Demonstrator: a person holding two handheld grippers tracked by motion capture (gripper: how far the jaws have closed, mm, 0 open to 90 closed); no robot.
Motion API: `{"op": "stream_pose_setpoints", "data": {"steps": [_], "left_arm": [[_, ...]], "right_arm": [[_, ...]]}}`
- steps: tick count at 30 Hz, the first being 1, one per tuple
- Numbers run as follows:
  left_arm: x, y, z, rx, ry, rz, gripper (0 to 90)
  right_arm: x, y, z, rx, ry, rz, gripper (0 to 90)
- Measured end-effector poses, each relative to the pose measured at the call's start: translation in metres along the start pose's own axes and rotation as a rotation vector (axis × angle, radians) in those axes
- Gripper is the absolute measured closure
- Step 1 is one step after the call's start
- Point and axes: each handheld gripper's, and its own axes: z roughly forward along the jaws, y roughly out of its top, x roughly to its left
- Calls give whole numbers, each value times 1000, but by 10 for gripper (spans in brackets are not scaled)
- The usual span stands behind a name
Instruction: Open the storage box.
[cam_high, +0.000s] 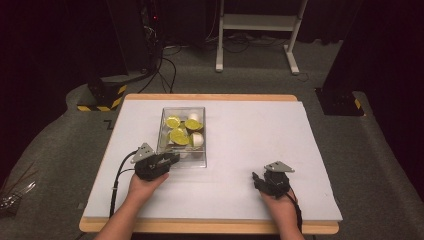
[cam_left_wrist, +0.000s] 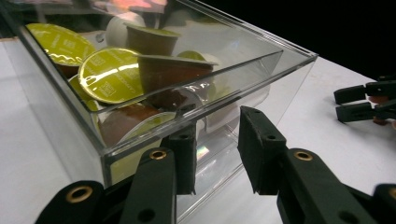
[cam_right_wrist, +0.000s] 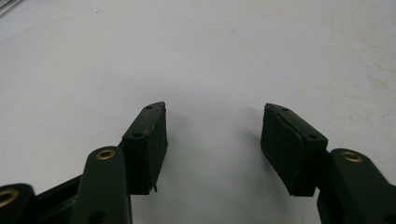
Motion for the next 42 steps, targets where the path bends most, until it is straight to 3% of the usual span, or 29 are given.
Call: {"op": "stream_pose_setpoints", "data": {"steps": [4,6,10,13,17,20,22,42], "left_arm": [[-1,-1,1,-8,-11,4,659],[-3,-2,2,-12,-24,10,601],[-2,-2,2,-22,-7,-14,652],[-1,-2,2,-21,8,-5,698],[0,-3,2,-28,-7,1,729],[7,-6,0,-41,-60,-15,764],[9,-6,0,-44,-71,-6,776],[13,-7,-4,-47,-91,2,822]], "right_arm": [[0,0,0,-3,-1,-3,413],[0,0,0,-3,-1,-3,413],[0,0,0,-3,-1,-3,413],[0,0,0,-3,-2,-4,414],[0,0,0,-3,-2,-4,414],[0,0,0,-4,-3,-5,414],[0,0,0,-4,-3,-5,414],[1,0,0,-3,-4,-3,415]]}}
